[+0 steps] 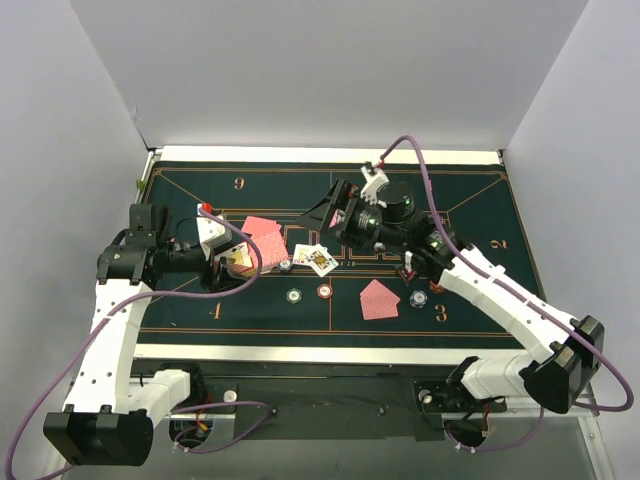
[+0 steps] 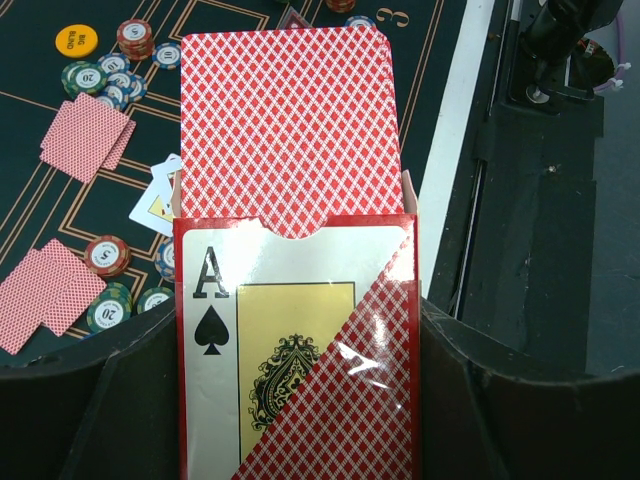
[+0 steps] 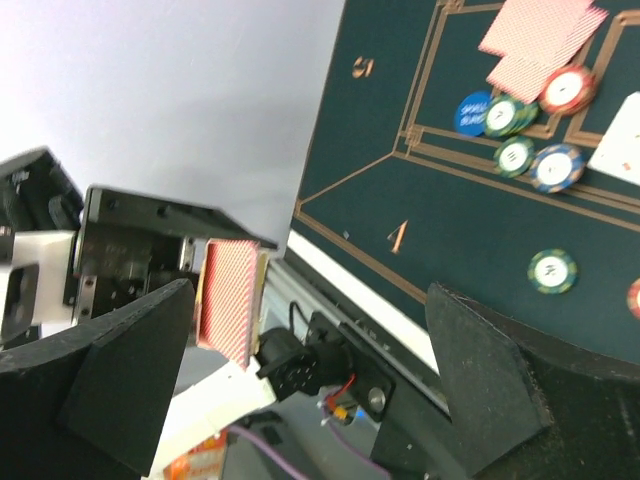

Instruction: Distribute texas hold em gaming equipment

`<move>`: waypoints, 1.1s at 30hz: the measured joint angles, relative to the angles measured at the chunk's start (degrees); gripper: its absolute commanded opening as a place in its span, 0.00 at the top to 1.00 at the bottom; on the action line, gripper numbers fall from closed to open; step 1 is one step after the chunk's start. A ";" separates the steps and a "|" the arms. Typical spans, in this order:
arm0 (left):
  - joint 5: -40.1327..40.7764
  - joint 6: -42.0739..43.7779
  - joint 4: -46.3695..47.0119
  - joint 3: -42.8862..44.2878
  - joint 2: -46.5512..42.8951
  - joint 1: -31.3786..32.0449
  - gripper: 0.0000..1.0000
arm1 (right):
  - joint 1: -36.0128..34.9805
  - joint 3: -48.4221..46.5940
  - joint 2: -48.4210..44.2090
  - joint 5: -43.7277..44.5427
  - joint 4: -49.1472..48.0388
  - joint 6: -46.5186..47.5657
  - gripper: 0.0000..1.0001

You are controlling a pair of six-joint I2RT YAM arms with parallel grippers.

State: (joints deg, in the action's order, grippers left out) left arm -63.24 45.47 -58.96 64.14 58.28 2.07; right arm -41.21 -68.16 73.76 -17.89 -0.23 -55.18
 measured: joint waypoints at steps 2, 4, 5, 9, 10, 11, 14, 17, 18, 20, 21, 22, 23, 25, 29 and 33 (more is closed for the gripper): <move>0.00 0.00 0.00 0.00 0.02 0.00 1.00 | -2.14 0.00 0.33 -0.39 -0.11 -0.68 0.05; 0.00 0.02 0.00 0.00 0.02 0.00 1.00 | -4.72 -0.61 1.36 -0.66 -0.26 -1.07 0.05; 0.00 0.04 0.02 0.00 0.02 0.00 1.00 | -5.84 -1.18 2.32 -0.74 -0.35 -1.40 0.05; 0.02 0.07 0.02 0.00 0.02 0.00 1.00 | -8.90 -2.95 6.49 -1.05 -1.44 -2.14 0.04; 0.02 0.07 0.02 0.00 0.02 0.00 1.00 | -9.22 -3.13 7.28 -1.05 -1.62 -2.29 0.07; 0.02 0.07 0.02 0.00 0.02 0.00 1.00 | -9.57 -3.17 7.93 -0.96 -1.77 -2.49 0.09; 0.02 0.11 0.02 0.00 0.02 0.00 1.00 | -10.25 -3.21 9.35 -0.92 -2.23 -3.17 0.17; 0.02 0.11 0.02 0.00 0.02 0.00 1.00 | -10.60 -3.21 10.62 -0.87 -2.84 -4.02 0.25; 0.13 0.09 0.00 0.00 0.02 0.00 1.00 | -10.64 -3.21 10.99 -0.87 -3.08 -4.44 0.29; 0.50 0.09 0.00 0.00 0.02 0.00 1.00 | -10.64 -3.21 11.32 -0.92 -3.63 -5.05 0.35; 0.55 0.09 -0.02 -0.02 0.02 0.00 1.00 | -10.64 -3.21 11.32 -0.92 -3.85 -5.29 0.40; 0.57 0.07 -0.02 -0.02 0.02 0.00 1.00 | -10.64 -3.26 11.32 -0.90 -4.02 -5.42 0.42; 0.59 0.09 -0.02 -0.02 0.02 0.00 1.00 | -10.62 -3.28 11.30 -0.87 -4.31 -5.53 0.45; 0.74 0.07 -0.02 -0.02 0.02 0.00 1.00 | -10.51 -3.26 11.23 -0.83 -4.55 -5.75 0.50; 0.85 0.09 -0.02 -0.02 0.02 0.00 1.00 | -9.75 -2.34 9.90 -0.55 -4.74 -6.14 0.56; 0.85 0.00 0.02 -0.02 0.02 0.00 1.00 | -8.90 -0.48 7.30 0.44 -4.50 -6.16 0.58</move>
State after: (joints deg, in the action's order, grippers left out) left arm -62.39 45.47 -58.94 64.12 58.30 2.07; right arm -50.11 -68.64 81.06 -17.45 -4.73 -61.34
